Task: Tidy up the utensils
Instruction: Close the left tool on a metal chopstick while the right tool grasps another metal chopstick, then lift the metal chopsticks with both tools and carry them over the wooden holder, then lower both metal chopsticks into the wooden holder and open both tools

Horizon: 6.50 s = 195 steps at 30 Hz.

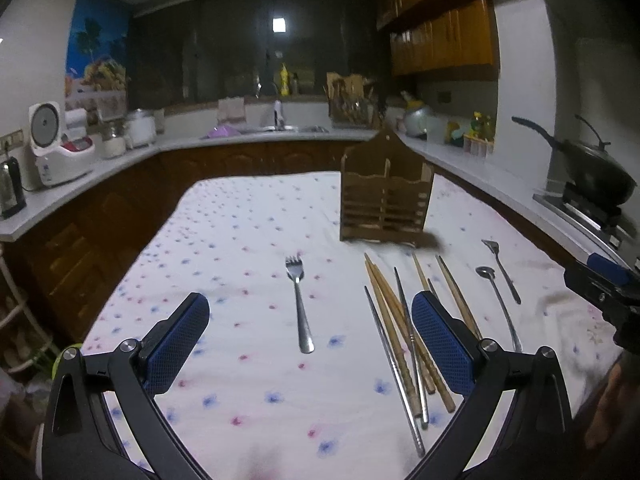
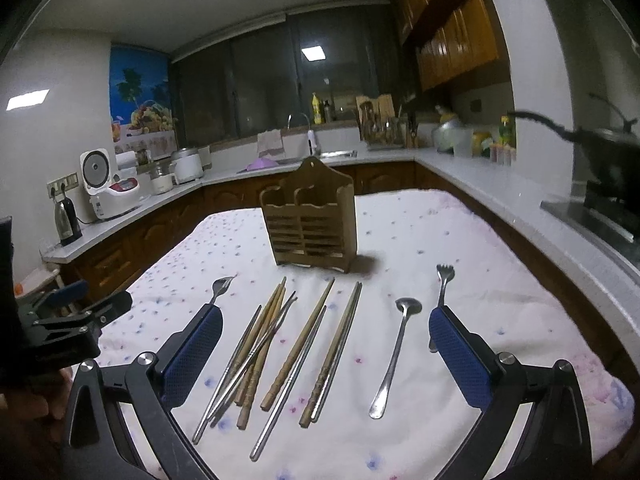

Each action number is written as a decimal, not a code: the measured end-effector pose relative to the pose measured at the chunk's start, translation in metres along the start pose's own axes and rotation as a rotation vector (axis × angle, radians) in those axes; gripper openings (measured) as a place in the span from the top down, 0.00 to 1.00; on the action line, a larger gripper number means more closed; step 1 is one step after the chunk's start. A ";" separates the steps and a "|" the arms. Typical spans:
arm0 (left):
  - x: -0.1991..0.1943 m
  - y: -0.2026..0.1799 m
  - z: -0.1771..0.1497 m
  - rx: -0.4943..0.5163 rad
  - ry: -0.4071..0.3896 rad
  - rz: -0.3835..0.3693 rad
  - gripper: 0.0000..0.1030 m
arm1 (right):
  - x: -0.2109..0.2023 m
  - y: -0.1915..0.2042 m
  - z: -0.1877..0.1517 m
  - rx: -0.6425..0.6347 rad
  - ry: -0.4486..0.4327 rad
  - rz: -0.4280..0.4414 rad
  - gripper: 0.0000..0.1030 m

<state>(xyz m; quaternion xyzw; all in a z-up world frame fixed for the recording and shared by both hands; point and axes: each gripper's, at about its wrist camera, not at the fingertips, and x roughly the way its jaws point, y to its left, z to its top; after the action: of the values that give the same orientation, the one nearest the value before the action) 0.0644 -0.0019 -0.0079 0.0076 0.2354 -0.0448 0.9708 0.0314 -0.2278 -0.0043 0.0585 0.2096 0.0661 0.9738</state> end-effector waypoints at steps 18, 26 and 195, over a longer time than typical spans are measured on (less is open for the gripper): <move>0.097 -0.050 0.028 0.097 0.250 -0.221 0.17 | 0.103 -0.041 0.018 0.138 0.247 0.076 0.67; 0.148 -0.067 0.033 0.121 0.368 -0.298 0.34 | 0.165 -0.056 0.019 0.175 0.398 0.097 0.84; 0.239 -0.004 0.206 -0.122 0.018 -0.191 0.51 | 0.245 -0.059 0.161 0.166 0.058 0.109 0.94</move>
<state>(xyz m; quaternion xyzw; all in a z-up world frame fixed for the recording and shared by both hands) 0.3692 -0.0332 0.0657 -0.0737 0.2461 -0.1227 0.9586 0.3262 -0.2622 0.0350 0.1484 0.2391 0.1032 0.9540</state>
